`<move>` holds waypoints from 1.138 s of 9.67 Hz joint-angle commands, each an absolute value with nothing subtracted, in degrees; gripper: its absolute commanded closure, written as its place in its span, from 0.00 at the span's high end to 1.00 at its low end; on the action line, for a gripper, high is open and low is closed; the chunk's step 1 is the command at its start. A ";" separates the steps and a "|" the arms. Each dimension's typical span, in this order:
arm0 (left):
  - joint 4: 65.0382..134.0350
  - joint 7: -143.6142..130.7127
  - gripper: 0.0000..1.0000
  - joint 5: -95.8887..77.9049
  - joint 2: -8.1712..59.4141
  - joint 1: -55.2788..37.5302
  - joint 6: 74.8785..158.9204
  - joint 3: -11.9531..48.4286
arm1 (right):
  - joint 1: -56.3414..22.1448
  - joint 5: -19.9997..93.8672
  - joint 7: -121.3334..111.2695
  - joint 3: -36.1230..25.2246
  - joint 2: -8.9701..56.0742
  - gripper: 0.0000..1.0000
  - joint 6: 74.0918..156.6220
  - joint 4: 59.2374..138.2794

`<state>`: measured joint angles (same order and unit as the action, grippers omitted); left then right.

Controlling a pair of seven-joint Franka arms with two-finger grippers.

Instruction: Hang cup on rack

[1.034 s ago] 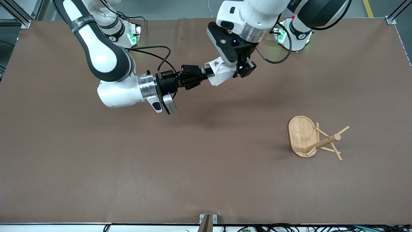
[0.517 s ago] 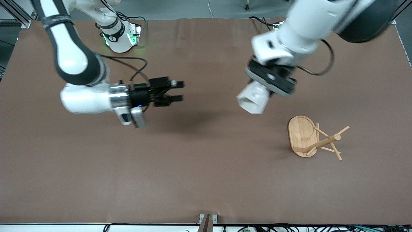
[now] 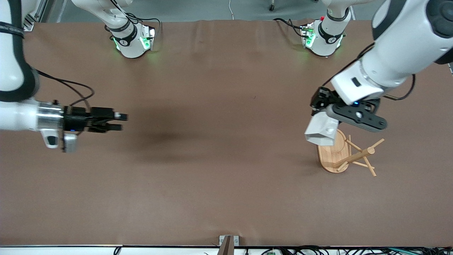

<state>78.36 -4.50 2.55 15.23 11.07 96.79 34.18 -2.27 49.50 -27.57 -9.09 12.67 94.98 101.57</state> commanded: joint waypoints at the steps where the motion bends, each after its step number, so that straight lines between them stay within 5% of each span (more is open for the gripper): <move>1: 84.17 -5.10 0.22 3.26 15.12 12.57 97.99 31.85 | -2.90 38.12 -26.89 -11.77 9.67 1.00 95.36 98.99; 4: 98.46 -5.36 0.22 1.77 9.34 4.59 109.28 21.29 | -2.55 17.21 -18.59 -11.34 9.67 1.00 93.01 88.10; 11: 113.46 -5.45 0.23 -3.95 4.31 4.04 121.37 18.81 | -1.06 1.41 -3.16 -4.05 4.41 1.00 80.77 75.76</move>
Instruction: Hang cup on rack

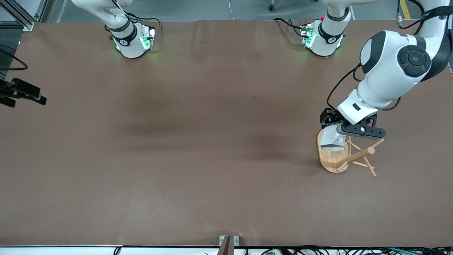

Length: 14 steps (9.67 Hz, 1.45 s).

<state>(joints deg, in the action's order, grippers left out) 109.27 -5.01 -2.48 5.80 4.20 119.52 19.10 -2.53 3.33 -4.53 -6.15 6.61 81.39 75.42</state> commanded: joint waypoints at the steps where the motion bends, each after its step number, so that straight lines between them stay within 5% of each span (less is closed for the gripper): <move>1: 114.16 -4.67 0.23 -3.96 4.13 4.04 121.38 18.81 | -0.88 1.32 -3.16 -3.96 4.31 1.00 79.03 74.98; 4: 117.49 -1.76 0.23 -3.78 4.31 4.13 125.92 18.81 | -0.17 1.58 -4.30 -3.96 3.09 1.00 77.17 73.21; 14: 119.53 12.82 0.24 -3.96 5.97 4.57 129.64 15.92 | -0.79 -2.11 -0.81 -2.47 -3.25 1.00 82.71 86.04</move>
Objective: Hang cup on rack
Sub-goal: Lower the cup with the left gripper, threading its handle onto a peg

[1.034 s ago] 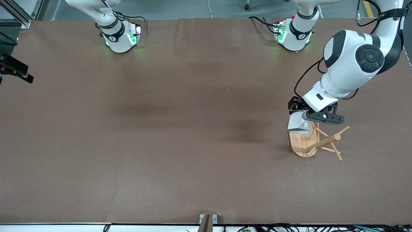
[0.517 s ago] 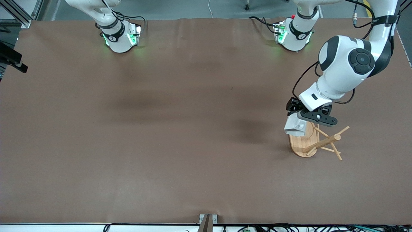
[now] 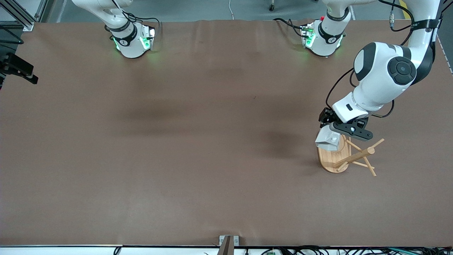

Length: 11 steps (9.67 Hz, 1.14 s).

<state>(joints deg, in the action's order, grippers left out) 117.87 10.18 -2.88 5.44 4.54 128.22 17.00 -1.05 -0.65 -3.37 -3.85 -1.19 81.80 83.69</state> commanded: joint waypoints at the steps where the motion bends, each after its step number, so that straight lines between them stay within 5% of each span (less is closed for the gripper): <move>1: 119.44 13.09 0.24 -4.13 5.98 4.57 129.55 15.65 | -0.53 -2.11 -0.44 -2.20 -3.16 1.00 82.53 86.04; 11: 117.69 20.38 0.24 -10.02 7.99 4.57 130.16 11.17 | -1.05 -1.23 -0.35 -2.37 -2.37 1.00 82.53 83.85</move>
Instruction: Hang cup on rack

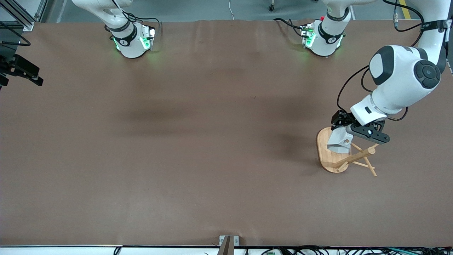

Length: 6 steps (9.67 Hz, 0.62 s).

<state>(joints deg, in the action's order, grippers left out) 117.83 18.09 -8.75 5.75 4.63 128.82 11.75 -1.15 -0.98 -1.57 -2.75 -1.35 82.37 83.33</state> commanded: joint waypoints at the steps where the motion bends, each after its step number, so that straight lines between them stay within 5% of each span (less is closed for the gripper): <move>1: 117.60 21.35 0.24 -10.02 8.26 4.57 130.60 10.99 | -1.05 -1.23 -0.26 -2.37 -2.46 1.00 82.44 83.85; 6: 114.35 23.64 0.27 -10.02 10.98 4.57 130.96 9.84 | -0.97 -1.23 -0.26 -2.37 -2.46 1.00 82.44 84.02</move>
